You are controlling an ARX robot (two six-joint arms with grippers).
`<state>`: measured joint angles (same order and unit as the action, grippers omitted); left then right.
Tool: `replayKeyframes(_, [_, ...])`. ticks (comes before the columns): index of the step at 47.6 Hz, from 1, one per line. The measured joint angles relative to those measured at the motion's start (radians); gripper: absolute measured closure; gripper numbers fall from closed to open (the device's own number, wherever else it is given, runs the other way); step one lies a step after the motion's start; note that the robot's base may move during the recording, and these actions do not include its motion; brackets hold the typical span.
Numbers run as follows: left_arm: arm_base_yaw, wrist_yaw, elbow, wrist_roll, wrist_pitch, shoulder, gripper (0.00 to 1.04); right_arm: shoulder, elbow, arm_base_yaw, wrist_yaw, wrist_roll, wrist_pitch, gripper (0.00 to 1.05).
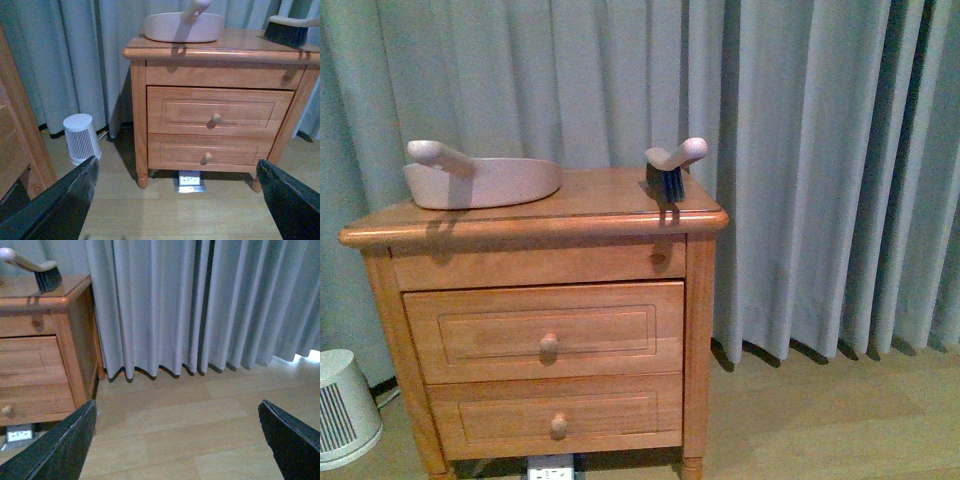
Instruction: Clean up trash
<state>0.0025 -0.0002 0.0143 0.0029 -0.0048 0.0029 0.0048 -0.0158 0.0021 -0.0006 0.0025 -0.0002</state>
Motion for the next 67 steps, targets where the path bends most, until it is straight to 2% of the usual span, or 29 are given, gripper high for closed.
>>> replayKeyframes(67, [0.000, 0.000, 0.000, 0.000, 0.000, 0.000, 0.08, 0.000, 0.000, 0.000, 0.000, 0.000, 0.000, 0.07])
